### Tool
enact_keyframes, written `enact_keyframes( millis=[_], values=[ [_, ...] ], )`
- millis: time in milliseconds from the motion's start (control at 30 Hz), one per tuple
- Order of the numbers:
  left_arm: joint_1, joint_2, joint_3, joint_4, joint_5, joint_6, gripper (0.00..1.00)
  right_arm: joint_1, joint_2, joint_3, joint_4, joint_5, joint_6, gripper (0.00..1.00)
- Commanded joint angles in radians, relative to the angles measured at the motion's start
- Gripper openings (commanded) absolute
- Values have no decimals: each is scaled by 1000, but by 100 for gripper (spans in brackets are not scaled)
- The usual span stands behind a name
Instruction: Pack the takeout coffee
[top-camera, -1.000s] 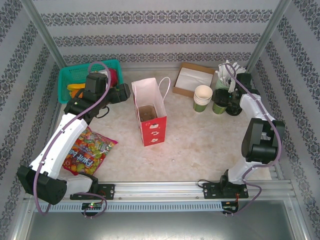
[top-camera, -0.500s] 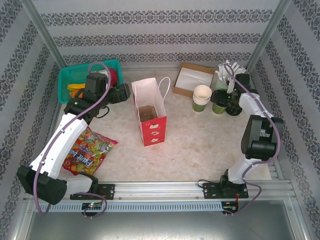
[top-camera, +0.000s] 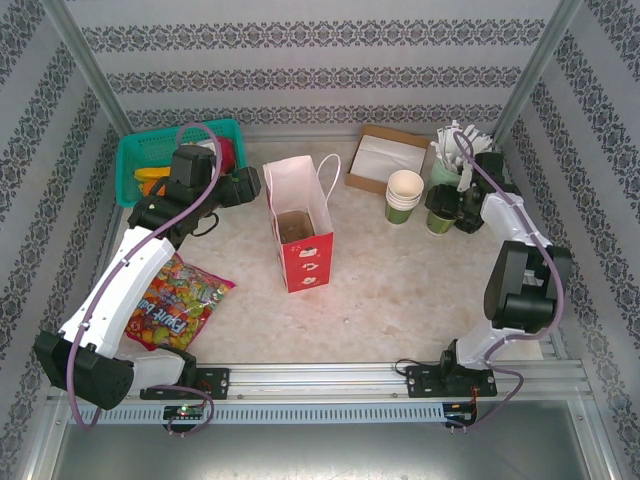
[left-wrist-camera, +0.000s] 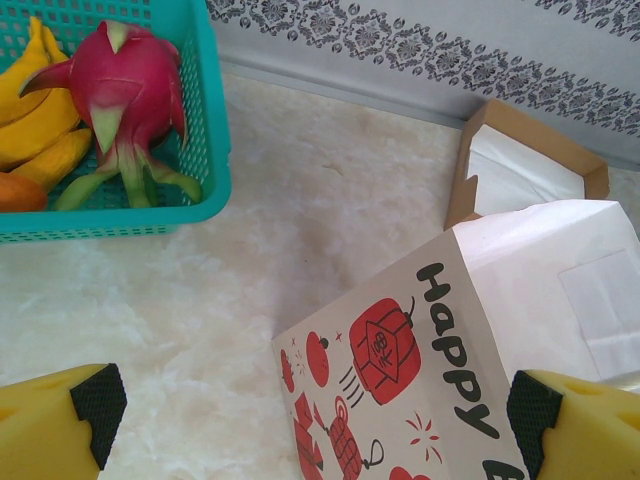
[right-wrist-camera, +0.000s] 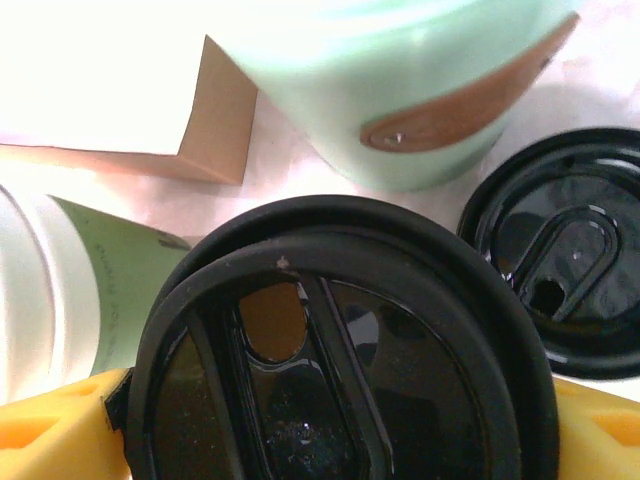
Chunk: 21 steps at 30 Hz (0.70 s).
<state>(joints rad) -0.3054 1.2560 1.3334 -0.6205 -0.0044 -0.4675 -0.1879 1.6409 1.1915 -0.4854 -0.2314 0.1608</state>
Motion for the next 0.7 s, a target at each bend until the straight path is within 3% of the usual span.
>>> enact_keyframes(
  millis=[0,400,667],
  values=[
    [10,-23,8,-6,-19,2,100,-2,-79,-61,-15,-46,68,80],
    [11,-23,4,-13,-54,-104,100,162,-385,-358,-31,-14,247,80],
    [11,-30,-7,0,-74,-160,100,380,-515,-432,-27,47,325,79]
  ],
)
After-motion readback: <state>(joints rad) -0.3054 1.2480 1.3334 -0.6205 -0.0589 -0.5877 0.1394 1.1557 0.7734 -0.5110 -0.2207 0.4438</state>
